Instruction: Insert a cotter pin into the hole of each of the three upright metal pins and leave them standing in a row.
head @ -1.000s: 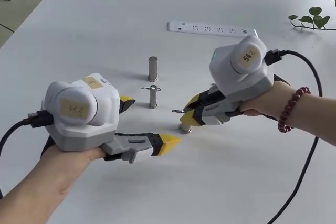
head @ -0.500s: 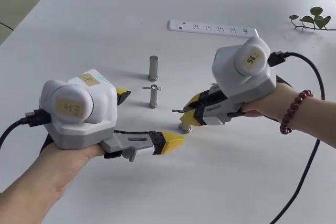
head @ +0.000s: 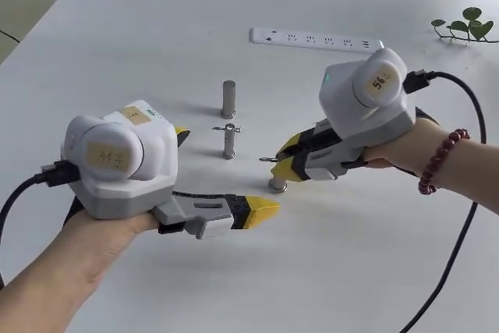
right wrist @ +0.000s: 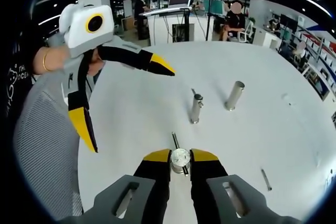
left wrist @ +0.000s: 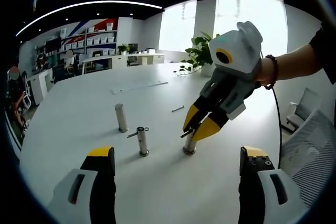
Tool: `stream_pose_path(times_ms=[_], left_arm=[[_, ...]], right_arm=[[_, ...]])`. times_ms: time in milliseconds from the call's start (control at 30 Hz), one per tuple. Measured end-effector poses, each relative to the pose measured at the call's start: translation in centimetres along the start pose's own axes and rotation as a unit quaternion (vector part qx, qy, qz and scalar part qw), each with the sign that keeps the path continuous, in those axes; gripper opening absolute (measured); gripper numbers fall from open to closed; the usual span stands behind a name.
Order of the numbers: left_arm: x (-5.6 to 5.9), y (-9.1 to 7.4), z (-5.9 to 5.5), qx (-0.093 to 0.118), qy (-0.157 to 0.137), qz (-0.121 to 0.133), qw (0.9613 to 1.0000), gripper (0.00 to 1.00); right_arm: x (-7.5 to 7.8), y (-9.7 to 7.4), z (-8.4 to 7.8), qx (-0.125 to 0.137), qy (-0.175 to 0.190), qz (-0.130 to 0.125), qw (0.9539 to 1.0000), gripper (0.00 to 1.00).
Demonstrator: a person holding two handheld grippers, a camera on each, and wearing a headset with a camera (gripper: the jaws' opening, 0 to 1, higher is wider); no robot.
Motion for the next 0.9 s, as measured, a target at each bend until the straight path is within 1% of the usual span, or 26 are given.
stream_pose_path(times_ms=[233,333,367,400,567,733,900], left_arm=[[0.1,0.1,0.2,0.005,-0.004,-0.003,1.0000,0.99],[0.0,0.0,0.4,0.011,0.002,0.002,0.9999,0.99],[0.0,0.0,0.5,0.012,0.002,0.002,0.9999,0.99],[0.0,0.1,0.5,0.014,0.002,0.001,0.9999,0.99],[0.2,0.2,0.6,0.015,0.006,-0.003,0.9999,0.99],[0.1,0.2,0.4,0.010,-0.002,-0.003,0.9999,0.97],[0.1,0.1,0.4,0.009,-0.003,-0.002,1.0000,0.96]], right_arm=[[1.2,0.1,0.6,0.000,-0.006,-0.008,1.0000,0.08],[1.7,0.2,0.7,-0.002,-0.008,-0.009,0.9999,0.08],[2.4,0.4,0.7,-0.003,-0.008,-0.010,0.9999,0.08],[2.6,0.5,0.7,-0.003,-0.009,-0.011,0.9999,0.08],[3.1,0.8,0.7,-0.006,-0.008,-0.013,0.9999,0.08],[3.3,1.0,0.6,-0.007,0.001,-0.010,0.9999,0.08],[3.7,1.2,0.4,-0.012,-0.003,-0.010,0.9999,0.08]])
Point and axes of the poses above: the centre of the closed fingertips' face, and the gripper's own axes: y roughly forward along the fingers, x roughly to its right, z roughly out of its top, the point moved 4 cm from there along -y, roughly backward along the fingers, and after that the axes turned 7 degrees about -z, right-handed, at the moved point
